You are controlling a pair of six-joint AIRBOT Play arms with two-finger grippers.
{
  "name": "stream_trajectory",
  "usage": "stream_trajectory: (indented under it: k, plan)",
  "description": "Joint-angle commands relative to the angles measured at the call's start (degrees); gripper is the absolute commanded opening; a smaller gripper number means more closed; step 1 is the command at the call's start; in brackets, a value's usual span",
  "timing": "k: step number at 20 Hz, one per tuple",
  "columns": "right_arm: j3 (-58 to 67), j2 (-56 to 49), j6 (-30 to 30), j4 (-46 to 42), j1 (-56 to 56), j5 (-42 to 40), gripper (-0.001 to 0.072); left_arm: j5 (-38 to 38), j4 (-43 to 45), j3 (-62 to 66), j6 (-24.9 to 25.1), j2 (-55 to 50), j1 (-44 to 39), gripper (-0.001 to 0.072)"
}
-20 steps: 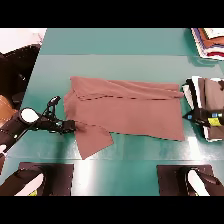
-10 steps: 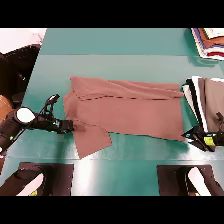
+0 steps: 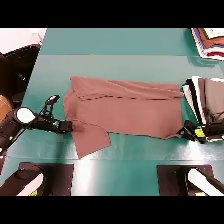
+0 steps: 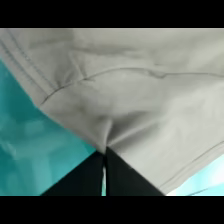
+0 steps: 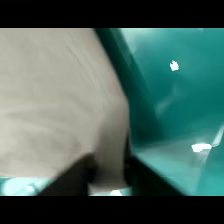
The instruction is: Fold the shirts.
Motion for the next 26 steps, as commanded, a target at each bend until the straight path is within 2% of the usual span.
stream_trajectory:
  k: [1,4,9,11,13,15,21,23,26]
  plan:
    - [2.19,-1.20,0.44,-0.02,4.98,-0.48,0.0016,-4.74,4.42,1.03,-0.09,1.01,0.00,0.0024]
    - [4.85,4.28,0.46,-4.63,8.50,3.89,0.0015,-9.94,7.39,1.16,-2.23,7.80,0.00,0.0024]
    - [8.52,19.50,0.74,-12.46,12.39,20.20,0.0014,-25.81,5.35,1.44,-5.55,20.70,0.00,0.0024]
    - [10.19,23.71,1.62,-11.85,12.48,19.89,0.0014,-25.81,4.17,3.80,-6.21,21.55,0.00,0.0024]
    - [12.26,24.33,1.62,-11.39,12.48,17.05,0.0013,-20.35,5.11,7.13,-5.84,19.52,0.00,0.0024]
    - [15.21,20.50,1.55,-11.21,12.50,13.51,0.0013,-12.59,6.47,10.97,-3.37,14.36,0.00,0.0024]
    - [27.47,-1.33,-0.24,-6.36,12.48,2.12,0.0014,5.27,10.95,22.12,-1.49,-9.42,0.00,0.0025]
    - [32.04,-8.63,-2.38,-2.64,12.79,1.18,0.0014,9.75,11.34,25.20,-1.49,-16.39,0.00,0.0026]
    - [37.66,-18.03,-2.54,0.92,13.31,-0.20,0.0015,14.45,11.04,27.39,-1.55,-22.49,0.00,0.0027]
